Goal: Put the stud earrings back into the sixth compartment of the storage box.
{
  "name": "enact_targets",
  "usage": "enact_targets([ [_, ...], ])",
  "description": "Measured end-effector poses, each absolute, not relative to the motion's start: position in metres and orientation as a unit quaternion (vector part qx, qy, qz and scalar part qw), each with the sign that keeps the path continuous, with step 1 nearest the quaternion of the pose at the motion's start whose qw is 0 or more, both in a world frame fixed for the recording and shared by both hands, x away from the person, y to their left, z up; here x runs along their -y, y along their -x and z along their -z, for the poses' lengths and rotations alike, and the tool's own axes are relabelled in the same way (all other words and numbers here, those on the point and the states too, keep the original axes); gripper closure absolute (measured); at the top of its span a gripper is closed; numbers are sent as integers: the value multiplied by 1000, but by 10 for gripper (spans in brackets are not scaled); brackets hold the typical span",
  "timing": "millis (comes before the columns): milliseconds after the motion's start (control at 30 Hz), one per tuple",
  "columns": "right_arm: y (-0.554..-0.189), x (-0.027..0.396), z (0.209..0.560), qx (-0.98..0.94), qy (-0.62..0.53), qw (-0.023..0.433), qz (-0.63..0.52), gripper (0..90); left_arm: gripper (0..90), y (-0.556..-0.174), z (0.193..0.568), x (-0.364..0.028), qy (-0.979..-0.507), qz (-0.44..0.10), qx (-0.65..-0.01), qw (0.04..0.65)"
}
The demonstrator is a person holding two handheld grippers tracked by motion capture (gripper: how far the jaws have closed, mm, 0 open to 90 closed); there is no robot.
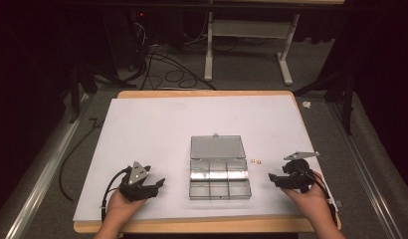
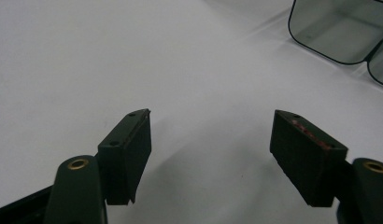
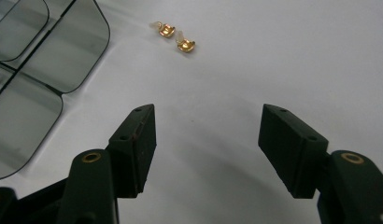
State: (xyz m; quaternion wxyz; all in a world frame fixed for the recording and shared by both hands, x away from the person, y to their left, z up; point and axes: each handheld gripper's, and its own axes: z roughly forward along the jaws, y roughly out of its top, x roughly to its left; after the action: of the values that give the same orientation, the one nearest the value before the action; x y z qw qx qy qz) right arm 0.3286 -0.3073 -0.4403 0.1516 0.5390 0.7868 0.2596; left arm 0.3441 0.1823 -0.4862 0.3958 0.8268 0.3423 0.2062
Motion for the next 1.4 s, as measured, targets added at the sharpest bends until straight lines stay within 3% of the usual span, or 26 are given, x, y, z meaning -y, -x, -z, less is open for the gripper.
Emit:
enact_targets([
  [1400, -351, 291, 426, -836, -513, 72, -179, 405, 298, -343, 487, -180, -828, -213, -338, 393],
])
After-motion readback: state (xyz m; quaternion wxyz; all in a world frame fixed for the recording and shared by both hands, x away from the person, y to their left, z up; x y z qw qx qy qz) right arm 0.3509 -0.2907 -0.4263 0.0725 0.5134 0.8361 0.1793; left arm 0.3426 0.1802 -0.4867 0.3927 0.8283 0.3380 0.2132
